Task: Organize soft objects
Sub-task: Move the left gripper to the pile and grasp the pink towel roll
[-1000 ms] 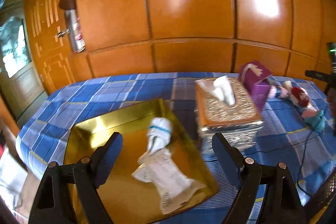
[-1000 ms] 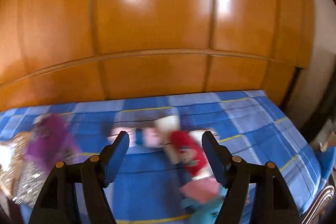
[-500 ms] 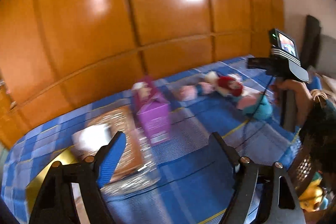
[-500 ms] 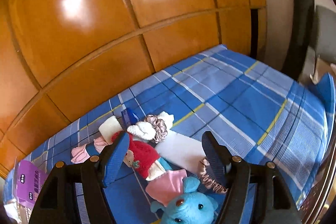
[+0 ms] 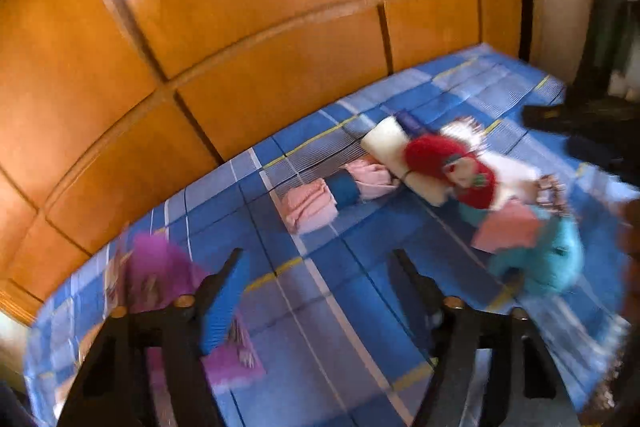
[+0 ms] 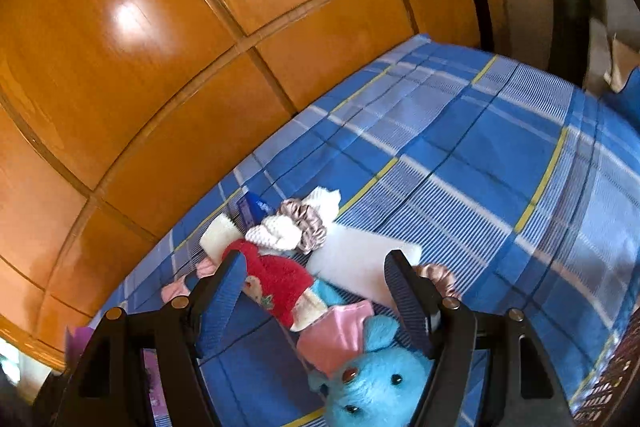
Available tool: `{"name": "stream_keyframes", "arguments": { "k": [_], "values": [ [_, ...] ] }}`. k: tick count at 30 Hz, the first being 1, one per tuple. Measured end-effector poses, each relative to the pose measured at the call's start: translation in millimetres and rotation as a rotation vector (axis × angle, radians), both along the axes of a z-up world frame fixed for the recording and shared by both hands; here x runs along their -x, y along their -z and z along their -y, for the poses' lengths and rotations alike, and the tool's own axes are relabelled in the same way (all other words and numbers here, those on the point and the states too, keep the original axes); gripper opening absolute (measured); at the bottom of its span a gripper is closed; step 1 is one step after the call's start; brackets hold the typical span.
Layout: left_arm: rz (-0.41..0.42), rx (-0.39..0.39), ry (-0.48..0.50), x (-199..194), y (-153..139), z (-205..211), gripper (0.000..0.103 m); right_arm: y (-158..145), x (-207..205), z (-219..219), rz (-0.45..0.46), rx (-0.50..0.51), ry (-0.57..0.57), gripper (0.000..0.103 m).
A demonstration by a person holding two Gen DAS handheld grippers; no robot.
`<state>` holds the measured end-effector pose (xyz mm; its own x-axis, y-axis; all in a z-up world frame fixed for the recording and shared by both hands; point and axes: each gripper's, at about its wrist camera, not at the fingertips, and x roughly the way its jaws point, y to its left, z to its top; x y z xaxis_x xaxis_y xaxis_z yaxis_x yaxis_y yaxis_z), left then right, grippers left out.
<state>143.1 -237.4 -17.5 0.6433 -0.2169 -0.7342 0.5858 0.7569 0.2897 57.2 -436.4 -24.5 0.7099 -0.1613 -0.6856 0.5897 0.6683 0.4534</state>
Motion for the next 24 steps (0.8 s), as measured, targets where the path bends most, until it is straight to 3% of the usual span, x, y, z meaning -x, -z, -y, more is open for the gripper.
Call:
{"name": "stream_keyframes", "arguments": {
  "k": [4, 11, 17, 18, 20, 21, 22, 24],
  "values": [
    [0.025, -0.106, 0.007, -28, 24, 34, 0.093, 7, 3, 8, 0.022, -0.081, 0.003, 0.073],
    [0.043, -0.227, 0.065, -71, 61, 76, 0.097, 22, 11, 27, 0.048, -0.217, 0.052, 0.073],
    [-0.034, -0.241, 0.057, -99, 90, 94, 0.096, 32, 8, 29, 0.036, -0.276, 0.032, 0.073],
    [-0.028, -0.207, 0.054, -100, 89, 93, 0.092, 33, 8, 30, 0.036, -0.284, 0.029, 0.073],
    [-0.080, -0.161, 0.066, -100, 87, 92, 0.062, 36, 7, 30, 0.033, -0.297, 0.026, 0.073],
    [-0.060, -0.169, 0.049, -97, 86, 91, 0.054, 36, 7, 30, 0.035, -0.302, 0.024, 0.073],
    [-0.052, -0.184, 0.043, -93, 85, 89, 0.049, 37, 7, 30, 0.038, -0.306, 0.020, 0.073],
    [-0.074, -0.137, 0.045, -81, 79, 77, 0.047, 36, 8, 31, 0.048, -0.307, 0.021, 0.073]
  ]
}}
